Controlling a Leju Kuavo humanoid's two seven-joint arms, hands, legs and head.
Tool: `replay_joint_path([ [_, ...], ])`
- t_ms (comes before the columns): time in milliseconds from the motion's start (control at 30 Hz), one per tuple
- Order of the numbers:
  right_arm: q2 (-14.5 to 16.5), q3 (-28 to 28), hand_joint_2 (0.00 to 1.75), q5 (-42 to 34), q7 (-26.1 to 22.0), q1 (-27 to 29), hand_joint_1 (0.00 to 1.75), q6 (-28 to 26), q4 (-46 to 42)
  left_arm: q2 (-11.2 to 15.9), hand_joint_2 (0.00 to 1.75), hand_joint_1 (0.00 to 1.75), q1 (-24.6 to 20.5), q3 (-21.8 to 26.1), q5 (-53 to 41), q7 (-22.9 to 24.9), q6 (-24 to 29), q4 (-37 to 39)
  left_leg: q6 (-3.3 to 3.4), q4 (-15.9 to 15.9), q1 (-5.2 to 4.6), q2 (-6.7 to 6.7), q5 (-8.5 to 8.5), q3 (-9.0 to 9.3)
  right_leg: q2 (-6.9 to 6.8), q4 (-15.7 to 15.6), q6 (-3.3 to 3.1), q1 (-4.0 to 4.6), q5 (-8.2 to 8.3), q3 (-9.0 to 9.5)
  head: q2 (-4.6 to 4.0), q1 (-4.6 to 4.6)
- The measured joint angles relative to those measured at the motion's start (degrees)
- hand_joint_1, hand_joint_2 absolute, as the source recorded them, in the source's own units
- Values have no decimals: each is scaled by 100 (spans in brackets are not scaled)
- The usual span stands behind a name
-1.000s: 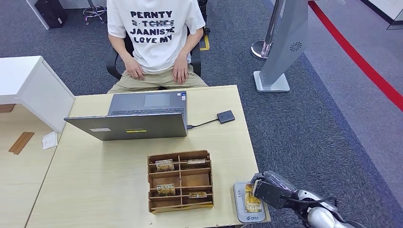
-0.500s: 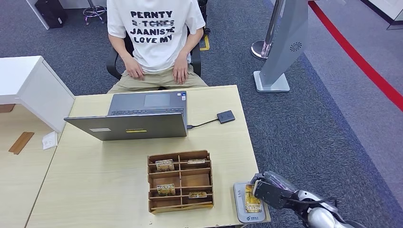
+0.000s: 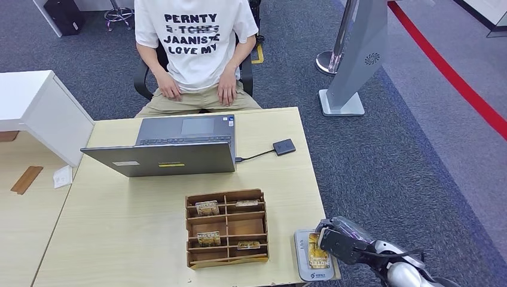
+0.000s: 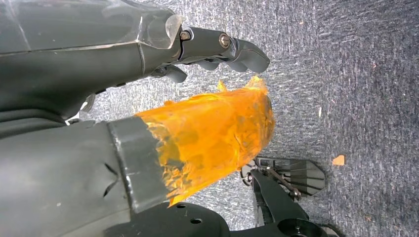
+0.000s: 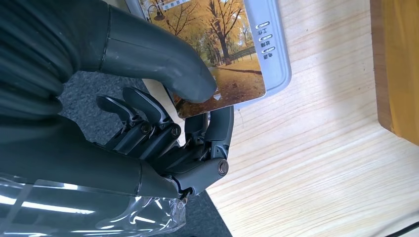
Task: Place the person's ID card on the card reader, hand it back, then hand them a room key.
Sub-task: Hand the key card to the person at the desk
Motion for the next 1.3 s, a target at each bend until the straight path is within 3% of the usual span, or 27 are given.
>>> replay_joint_path([
  [467,132,-122,175,66,-215,151,175,-276,-118,-2,0,0,1,7,3,-9,1,0,0,0,1,0,0,-1,0,0,0,0,0,0,0,0],
  [633,755,-397,175,-34,-666,351,175,-802,-392,-14,0,0,8,34,2,-50,-1,0,0,-2,4,0,0,0,1,0,-1,1,0,-1,0,-2],
  [933,1739,-965,175,-602,-1139,593,175,-1084,-981,-33,0,0,24,68,-38,-55,-1,0,-1,-2,4,1,1,0,0,1,-1,2,0,0,0,-1],
  [1300,2591,-1445,175,-1098,-1737,697,175,-1152,-1634,-54,0,0,24,96,-149,-55,-3,0,0,-1,1,1,0,-1,1,1,0,1,0,0,0,0],
])
